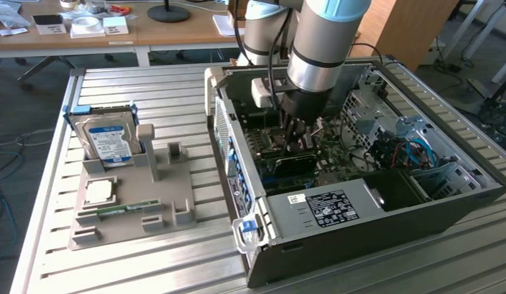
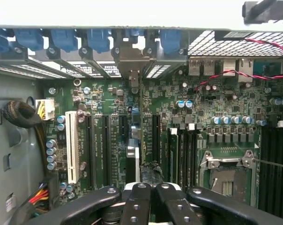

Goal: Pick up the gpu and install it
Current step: 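Press down on the gpu until it lock into place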

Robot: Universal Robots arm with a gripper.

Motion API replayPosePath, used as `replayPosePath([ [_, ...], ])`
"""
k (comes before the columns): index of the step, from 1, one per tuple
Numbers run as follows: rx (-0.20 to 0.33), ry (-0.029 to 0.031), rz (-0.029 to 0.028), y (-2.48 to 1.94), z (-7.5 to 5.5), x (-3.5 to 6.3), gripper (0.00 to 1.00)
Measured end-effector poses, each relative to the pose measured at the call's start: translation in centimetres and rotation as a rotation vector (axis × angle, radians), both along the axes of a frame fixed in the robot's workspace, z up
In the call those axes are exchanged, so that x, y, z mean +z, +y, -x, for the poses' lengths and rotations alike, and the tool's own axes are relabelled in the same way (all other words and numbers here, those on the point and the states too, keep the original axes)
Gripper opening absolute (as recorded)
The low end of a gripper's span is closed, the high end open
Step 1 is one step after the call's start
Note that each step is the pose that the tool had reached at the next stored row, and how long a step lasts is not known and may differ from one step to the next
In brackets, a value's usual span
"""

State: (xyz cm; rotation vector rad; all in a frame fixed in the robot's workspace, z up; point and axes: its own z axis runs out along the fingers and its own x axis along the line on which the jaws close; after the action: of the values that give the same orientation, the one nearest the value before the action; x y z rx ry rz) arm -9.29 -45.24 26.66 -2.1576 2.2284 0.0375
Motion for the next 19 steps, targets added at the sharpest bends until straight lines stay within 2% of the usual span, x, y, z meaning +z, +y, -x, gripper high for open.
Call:
replayPosePath([
  [3,0.0,0.0,-0.0001,-0.01,0.0,0.19,0.11],
  [9,0.0,0.0,-0.0001,-0.32,0.0,0.2,0.11],
  [19,-0.001,-0.0001,-0.0002,-0.33,0.0,-0.22,0.11],
])
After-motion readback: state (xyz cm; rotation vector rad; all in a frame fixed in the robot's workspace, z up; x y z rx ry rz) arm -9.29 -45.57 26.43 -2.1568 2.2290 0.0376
